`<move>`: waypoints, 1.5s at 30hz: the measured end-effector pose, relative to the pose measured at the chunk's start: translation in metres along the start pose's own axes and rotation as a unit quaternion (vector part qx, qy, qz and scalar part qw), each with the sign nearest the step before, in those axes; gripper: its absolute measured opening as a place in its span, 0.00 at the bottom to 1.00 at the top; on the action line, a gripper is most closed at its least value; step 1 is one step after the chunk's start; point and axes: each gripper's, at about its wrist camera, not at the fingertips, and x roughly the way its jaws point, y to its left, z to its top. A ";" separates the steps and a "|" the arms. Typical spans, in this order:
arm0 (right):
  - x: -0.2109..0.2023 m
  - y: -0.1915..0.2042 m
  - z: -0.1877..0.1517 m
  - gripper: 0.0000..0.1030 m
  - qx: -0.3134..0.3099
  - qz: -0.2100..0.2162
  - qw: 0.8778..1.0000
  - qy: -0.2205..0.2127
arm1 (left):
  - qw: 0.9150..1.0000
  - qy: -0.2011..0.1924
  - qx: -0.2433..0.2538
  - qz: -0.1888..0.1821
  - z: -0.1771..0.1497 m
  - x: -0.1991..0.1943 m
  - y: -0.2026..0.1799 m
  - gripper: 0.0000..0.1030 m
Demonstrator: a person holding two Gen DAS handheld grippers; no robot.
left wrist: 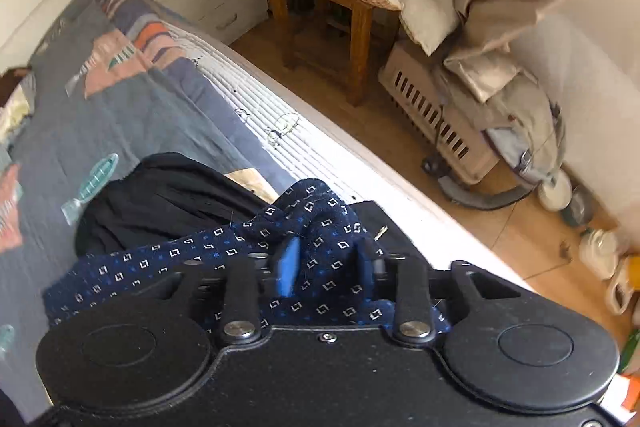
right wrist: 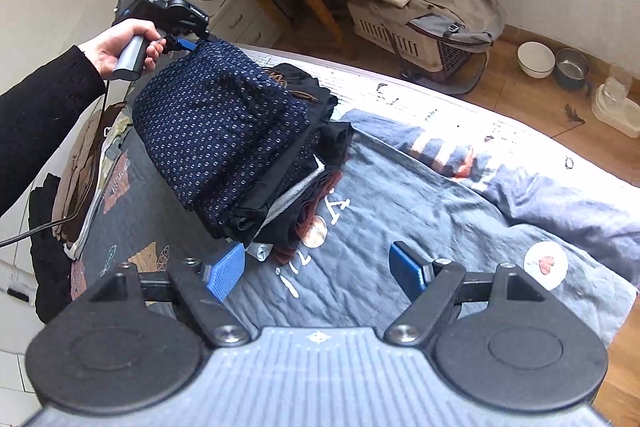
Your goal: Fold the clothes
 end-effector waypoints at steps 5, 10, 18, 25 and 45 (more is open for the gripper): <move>0.000 -0.003 -0.005 0.77 0.005 0.002 1.000 0.001 | 0.997 -0.020 -0.060 -0.035 0.012 -0.010 0.018 0.07; 0.000 0.002 -0.004 0.77 -0.001 0.008 1.000 0.000 | 0.995 -0.046 -0.060 -0.058 0.014 -0.018 0.025 0.02; 0.002 0.023 0.013 0.77 -0.027 0.019 0.999 -0.013 | 0.997 -0.031 -0.018 -0.072 -0.009 -0.040 0.022 0.11; 0.002 0.065 0.035 0.76 -0.091 0.035 0.995 -0.029 | 0.998 -0.025 -0.027 -0.053 -0.018 -0.027 0.017 0.50; -0.015 0.149 0.066 0.76 -0.231 0.055 0.969 -0.072 | 0.996 -0.029 -0.075 -0.025 -0.002 -0.002 0.019 0.13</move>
